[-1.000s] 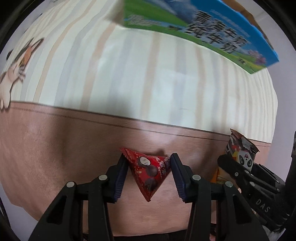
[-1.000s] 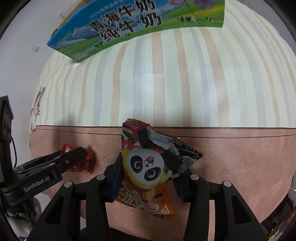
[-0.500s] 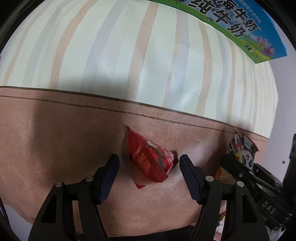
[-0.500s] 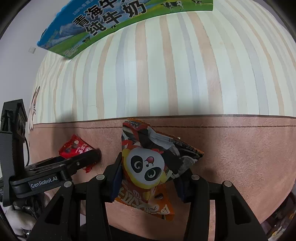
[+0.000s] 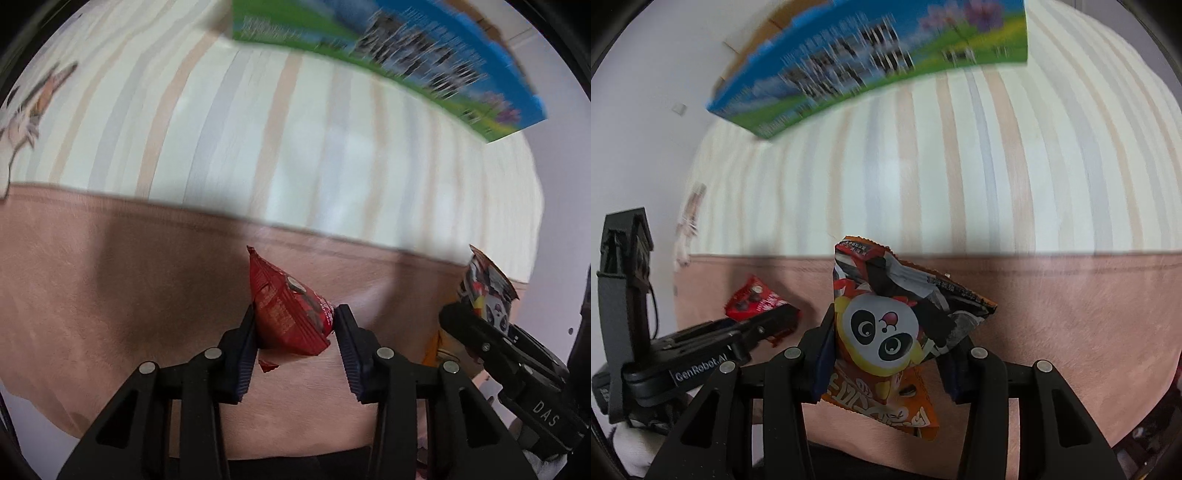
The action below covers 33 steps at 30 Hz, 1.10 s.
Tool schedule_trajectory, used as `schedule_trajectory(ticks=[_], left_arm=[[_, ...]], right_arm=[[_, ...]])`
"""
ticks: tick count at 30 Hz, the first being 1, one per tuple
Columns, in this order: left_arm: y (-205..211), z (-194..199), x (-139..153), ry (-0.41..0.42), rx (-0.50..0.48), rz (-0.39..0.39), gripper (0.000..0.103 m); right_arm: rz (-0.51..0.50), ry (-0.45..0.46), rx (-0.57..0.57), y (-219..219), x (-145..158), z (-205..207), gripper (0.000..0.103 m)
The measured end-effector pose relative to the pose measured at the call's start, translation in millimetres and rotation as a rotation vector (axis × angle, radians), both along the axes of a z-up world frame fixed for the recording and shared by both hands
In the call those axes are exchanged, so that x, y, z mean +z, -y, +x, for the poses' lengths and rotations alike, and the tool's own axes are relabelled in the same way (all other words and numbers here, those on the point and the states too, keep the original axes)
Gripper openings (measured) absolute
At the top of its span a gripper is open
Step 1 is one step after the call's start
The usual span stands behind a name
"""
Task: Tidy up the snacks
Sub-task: 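Carry the red candy with the left tool into the box while the right tool carries the orange pack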
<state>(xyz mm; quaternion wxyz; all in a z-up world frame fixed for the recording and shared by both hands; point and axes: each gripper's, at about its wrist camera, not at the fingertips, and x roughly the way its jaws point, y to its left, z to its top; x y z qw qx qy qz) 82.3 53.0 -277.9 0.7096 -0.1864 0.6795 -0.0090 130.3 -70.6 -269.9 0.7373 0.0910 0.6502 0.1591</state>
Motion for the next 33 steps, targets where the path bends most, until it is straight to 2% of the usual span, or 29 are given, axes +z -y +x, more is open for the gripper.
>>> schedule_trajectory(ticks=[4, 7, 11, 14, 16, 18, 24, 30, 33], left_arm=[[0.5, 12.5, 40.0, 0.071, -0.007, -0.031, 0.038], [-3.1, 35.4, 76.3, 0.128, -0.021, -0.055, 0.038], [1.7, 67.2, 109.9, 0.187, -0.043, -0.075, 0.038], [-7.7, 109.1, 139.2, 0.23, -0.069, -0.07, 0.038], [-7.6, 132.9, 148.4, 0.248, -0.082, -0.057, 0.038], [-4.8, 173.7, 157.6, 0.258, -0.091, -0.033, 0.038], [-19.7, 259.5, 151.6, 0.242, -0.095, 0.017, 0.038], [-35.8, 336.0, 113.6, 0.165, -0.11, 0.072, 0.038], [-45.6, 361.7, 87.8, 0.116, -0.114, 0.083, 0.038]], right_arm=[[0.058, 0.059, 0.002, 5.2, 40.7, 17.0, 0.049], [0.089, 0.116, 0.007, 7.7, 74.3, 34.1, 0.049], [0.117, 0.181, 0.018, 11.8, 117.2, 65.5, 0.049], [0.107, 0.223, 0.033, 14.6, 142.6, 93.6, 0.049], [0.09, 0.254, 0.042, 15.4, 159.9, 122.1, 0.049], [0.065, 0.277, 0.042, 14.2, 170.1, 144.8, 0.049], [0.019, 0.261, 0.028, 11.9, 173.8, 232.2, 0.049], [-0.057, 0.186, 0.02, 2.9, 137.6, 318.4, 0.049], [-0.083, 0.151, 0.019, -2.0, 114.5, 341.4, 0.049]])
